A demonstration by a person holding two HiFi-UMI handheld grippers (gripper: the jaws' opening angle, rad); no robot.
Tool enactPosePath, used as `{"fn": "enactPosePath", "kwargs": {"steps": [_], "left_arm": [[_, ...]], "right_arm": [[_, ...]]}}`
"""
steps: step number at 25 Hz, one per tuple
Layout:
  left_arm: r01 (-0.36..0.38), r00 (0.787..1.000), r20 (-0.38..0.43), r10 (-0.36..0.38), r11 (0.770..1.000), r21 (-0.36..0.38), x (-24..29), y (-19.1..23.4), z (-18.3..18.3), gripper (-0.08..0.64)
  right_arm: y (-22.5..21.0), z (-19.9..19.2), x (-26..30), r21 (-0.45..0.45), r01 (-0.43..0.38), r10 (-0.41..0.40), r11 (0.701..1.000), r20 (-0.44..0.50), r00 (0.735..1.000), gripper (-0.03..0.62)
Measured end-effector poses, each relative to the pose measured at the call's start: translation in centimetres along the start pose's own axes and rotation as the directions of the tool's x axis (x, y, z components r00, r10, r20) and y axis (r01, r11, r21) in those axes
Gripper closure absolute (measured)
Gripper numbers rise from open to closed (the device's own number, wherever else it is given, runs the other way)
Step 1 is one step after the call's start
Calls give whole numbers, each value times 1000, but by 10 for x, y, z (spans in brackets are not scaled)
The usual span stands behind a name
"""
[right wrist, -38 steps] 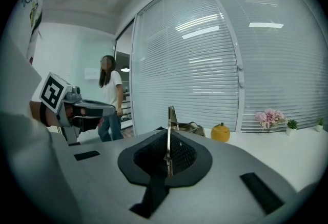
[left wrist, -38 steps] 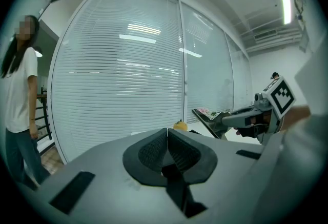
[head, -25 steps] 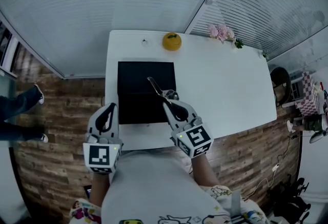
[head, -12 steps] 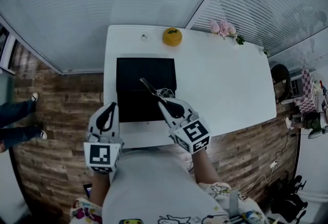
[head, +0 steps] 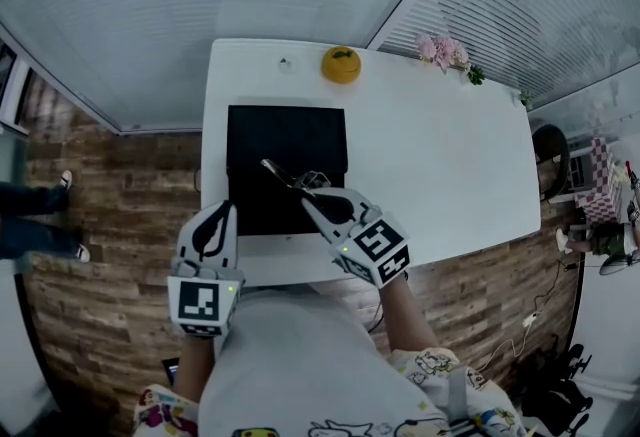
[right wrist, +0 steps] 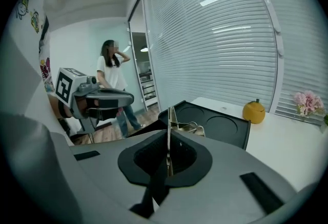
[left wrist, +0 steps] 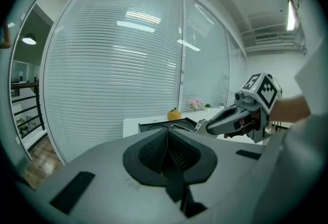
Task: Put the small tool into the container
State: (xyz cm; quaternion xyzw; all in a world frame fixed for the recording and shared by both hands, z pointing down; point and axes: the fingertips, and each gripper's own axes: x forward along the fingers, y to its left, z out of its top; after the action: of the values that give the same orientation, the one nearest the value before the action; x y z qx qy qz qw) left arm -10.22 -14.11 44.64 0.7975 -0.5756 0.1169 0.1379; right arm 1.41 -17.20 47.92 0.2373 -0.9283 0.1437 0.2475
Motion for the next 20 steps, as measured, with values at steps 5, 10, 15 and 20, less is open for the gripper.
{"fn": "enactPosePath", "kwargs": {"steps": [5,10,15,20], "left_arm": [[7,1000,-11,-7,1000,-19,3,-3,-5,554],[10,1000,-24,-11,1000,-15,6,-5,-9,554],[13,999,-35,-14,1000,-23,7,-5,-15,554],[4,999,-42,-6,999,-45,6,-1,-20,554]], "right_arm": [[6,-8,10,-5,-97,97,995,-68,993,591],[9,-18,19,0,-177,176,984,-138,975,591],[15,-26,28,6,-246,243,969,-190,951,591],[17,-36,35,23,-288,285,957,-235,929,591]]}}
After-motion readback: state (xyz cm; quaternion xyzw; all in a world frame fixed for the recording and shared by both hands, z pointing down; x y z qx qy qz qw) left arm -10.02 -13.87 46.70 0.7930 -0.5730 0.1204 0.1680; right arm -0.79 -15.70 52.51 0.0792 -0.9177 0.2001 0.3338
